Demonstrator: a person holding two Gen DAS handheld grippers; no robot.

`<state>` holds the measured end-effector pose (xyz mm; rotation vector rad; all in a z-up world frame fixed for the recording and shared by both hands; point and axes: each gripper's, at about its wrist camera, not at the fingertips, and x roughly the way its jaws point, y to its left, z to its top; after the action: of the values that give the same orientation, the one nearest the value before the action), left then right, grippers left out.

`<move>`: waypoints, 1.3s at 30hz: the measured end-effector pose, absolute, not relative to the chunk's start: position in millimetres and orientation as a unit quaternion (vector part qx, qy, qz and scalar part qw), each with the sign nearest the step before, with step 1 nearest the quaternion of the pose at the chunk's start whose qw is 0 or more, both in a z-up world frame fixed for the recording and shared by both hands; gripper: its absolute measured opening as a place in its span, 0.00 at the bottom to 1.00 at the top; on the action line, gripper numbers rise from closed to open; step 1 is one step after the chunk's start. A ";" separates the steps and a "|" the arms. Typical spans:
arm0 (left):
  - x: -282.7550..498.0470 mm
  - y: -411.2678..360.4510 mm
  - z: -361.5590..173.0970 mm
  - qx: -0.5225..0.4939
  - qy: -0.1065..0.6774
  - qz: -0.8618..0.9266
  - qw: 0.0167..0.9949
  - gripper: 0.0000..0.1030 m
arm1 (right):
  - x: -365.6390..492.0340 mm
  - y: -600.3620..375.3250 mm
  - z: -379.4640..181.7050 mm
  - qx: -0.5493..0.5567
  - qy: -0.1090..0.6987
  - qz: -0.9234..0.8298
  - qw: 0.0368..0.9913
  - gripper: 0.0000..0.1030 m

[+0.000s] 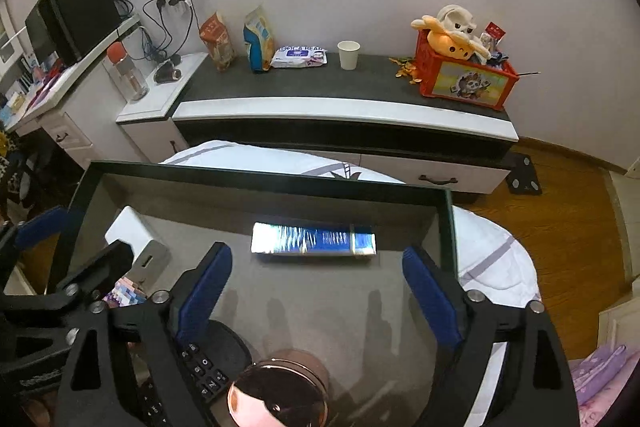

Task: Organize rigid objects
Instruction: 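Carry charger and blue box over the tray and release both, then withdraw both tools back from the tray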

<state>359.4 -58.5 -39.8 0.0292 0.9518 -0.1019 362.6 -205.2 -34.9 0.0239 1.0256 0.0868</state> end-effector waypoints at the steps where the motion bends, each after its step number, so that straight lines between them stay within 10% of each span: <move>1: 357.1 -56.6 -37.1 0.014 0.455 -0.047 0.889 1.00 | 361.0 -206.0 -33.1 0.015 0.490 0.044 0.871 0.90; 39: 53.6 -17.7 65.6 -0.017 0.316 -0.044 0.948 1.00 | 73.7 -198.3 81.8 0.030 0.338 0.057 0.939 1.00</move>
<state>53.6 -17.7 65.6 -0.0342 0.6436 -0.0899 73.7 -198.3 81.8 0.0613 0.6910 0.1162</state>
